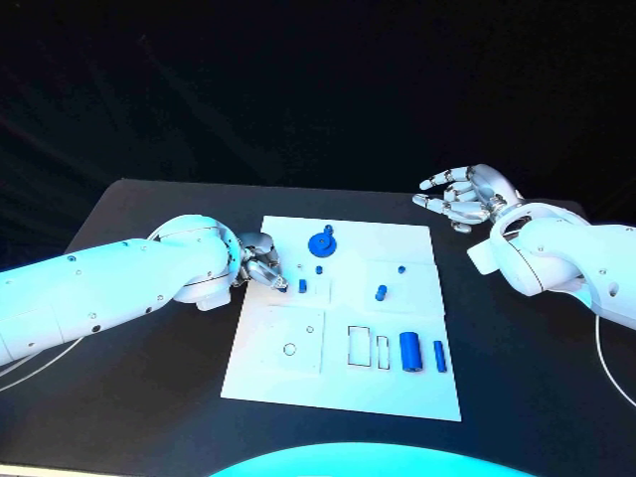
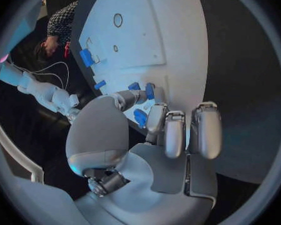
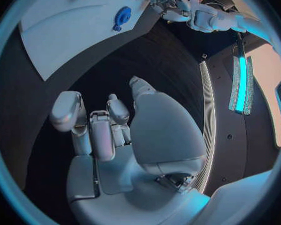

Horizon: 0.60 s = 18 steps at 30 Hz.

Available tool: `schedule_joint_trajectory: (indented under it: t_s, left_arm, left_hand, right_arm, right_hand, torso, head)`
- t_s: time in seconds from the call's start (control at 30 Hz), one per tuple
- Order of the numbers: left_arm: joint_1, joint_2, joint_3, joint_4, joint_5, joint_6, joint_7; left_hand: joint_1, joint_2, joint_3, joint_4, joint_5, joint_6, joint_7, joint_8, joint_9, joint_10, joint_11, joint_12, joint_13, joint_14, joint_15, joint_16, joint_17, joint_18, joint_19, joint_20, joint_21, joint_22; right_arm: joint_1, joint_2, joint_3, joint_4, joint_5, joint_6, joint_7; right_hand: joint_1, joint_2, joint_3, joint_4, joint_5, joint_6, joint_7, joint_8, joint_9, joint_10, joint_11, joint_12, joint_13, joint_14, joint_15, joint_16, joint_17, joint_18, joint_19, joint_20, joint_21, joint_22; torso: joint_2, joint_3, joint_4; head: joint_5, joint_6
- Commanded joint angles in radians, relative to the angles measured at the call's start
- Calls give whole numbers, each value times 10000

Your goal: Assemble the parts on the task board

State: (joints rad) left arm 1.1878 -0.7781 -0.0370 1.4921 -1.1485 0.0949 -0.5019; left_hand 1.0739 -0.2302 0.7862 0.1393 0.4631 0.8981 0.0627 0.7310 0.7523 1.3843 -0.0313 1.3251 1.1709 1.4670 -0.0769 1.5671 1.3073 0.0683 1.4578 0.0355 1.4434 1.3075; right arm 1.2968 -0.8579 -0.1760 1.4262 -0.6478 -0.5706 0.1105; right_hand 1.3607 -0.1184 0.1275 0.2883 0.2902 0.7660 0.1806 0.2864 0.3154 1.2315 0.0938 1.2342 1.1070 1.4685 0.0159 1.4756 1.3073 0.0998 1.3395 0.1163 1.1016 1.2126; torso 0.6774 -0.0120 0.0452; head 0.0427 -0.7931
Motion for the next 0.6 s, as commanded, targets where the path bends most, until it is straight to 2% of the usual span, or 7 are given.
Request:
schedule_joint_trajectory:
  t_s: [0.03, 0.33, 0.6]
  left_arm:
    - [-47, 18, -35, 24, -139, 434, -94]
    - [-48, 51, -34, 17, -152, 407, -89]
    - [-48, 65, -31, -20, -191, 134, -152]
  left_hand:
    - [-43, 25, 1538, -1632, 54, 301, -197, 47, -13, 112, 10, 92, 66, 1038, -54, 37, 2635, -127, -10, -63, 53, 48]
    - [-117, 31, 1409, -1600, 49, 379, -230, 57, -47, 214, -9, 177, 205, 1038, -61, 37, 2635, -128, -11, -69, 51, 50]
    - [-128, 95, 1365, -1573, 39, 414, -249, 55, -69, 237, -25, 182, 221, 1038, -69, 37, 2635, -128, -11, -74, 50, 51]
  right_arm:
    - [-9, -2, 1, 16, -84, 106, 68]
    - [-10, -3, 1, 18, -84, 99, 68]
    - [-10, -8, 1, 26, -84, 88, 72]
  right_hand:
    - [-89, 30, -11, 2, -38, 5, -56, 35, -9, 25, -62, 9, -4, 483, -59, -30, 310, 62, 7, -31, -18, 9]
    - [-89, 30, -11, 2, -38, 5, -56, 35, -9, 25, -62, 9, -4, 483, -59, -30, 310, 62, 7, -31, -18, 9]
    - [-89, 30, -11, 2, -38, 5, -56, 35, -9, 25, -62, 9, -4, 483, -59, -30, 310, 62, 7, -31, -18, 9]
  torso:
    - [2, 5, -3]
    - [2, 8, -2]
    - [1, 14, -9]
  head:
    - [4, -5]
    - [1, -5]
    - [9, 9]
